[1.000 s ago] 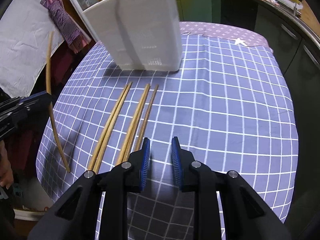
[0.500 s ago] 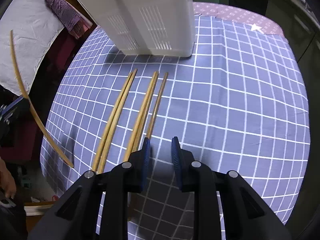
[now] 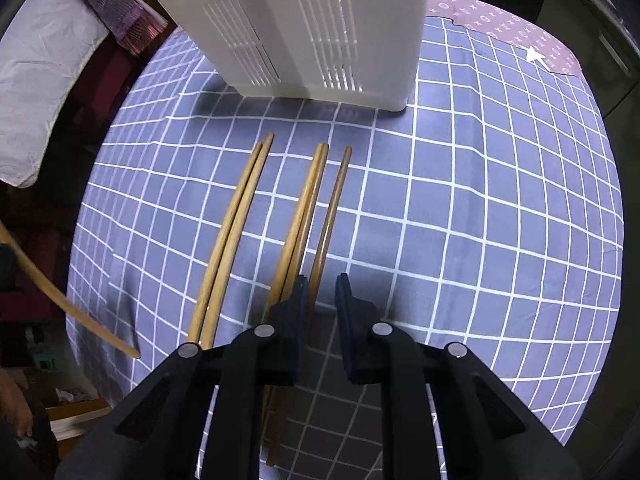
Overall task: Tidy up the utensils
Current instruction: 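Grasp another wooden chopstick with the right tool while the left tool holds its chopstick up, then carry both held chopsticks upright toward the white caddy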
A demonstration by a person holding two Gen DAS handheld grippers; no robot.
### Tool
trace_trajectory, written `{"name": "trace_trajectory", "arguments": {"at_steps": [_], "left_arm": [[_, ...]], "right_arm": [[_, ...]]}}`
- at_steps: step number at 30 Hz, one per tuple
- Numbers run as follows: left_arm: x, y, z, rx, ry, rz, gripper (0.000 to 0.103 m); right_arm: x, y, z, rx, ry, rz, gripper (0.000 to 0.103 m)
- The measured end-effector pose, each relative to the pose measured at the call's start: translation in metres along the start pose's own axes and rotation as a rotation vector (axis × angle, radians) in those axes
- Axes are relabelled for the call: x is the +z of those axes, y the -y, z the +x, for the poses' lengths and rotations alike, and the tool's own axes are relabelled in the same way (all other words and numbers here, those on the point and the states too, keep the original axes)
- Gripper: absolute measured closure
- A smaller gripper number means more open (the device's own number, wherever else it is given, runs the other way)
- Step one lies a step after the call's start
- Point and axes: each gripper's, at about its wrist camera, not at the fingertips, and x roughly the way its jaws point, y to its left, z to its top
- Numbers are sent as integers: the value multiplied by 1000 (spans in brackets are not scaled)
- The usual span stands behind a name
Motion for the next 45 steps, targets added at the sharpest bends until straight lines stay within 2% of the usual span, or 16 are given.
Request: {"name": "trace_trajectory", "arguments": {"at_steps": [9, 11, 15, 17, 22, 25, 30, 40, 45], "left_arm": [[-1, 0, 0, -18, 5, 13, 96], [-1, -1, -1, -21, 6, 11, 96], [-2, -2, -3, -24, 10, 9, 96], [-2, -3, -3, -23, 10, 6, 96], [-2, -4, -4, -22, 8, 6, 96], [-2, -4, -4, -19, 9, 8, 96], [-2, -5, -5, -15, 9, 4, 96], [-6, -5, -11, -5, 16, 7, 96], [-7, -4, -13, -5, 18, 7, 96]], "right_arm": [[5, -25, 10, -103, -21, -36, 88], [6, -31, 12, -132, -15, -43, 93], [6, -30, 6, -124, 33, -35, 96], [4, -26, -2, -87, 49, -25, 96], [-9, -23, -34, -27, 147, -13, 96], [-23, -17, -66, -25, 266, -8, 96], [-46, -6, -102, -12, 395, 8, 96], [-101, 8, -129, 2, 517, 28, 96], [-116, 11, -139, -3, 572, 38, 96]]}}
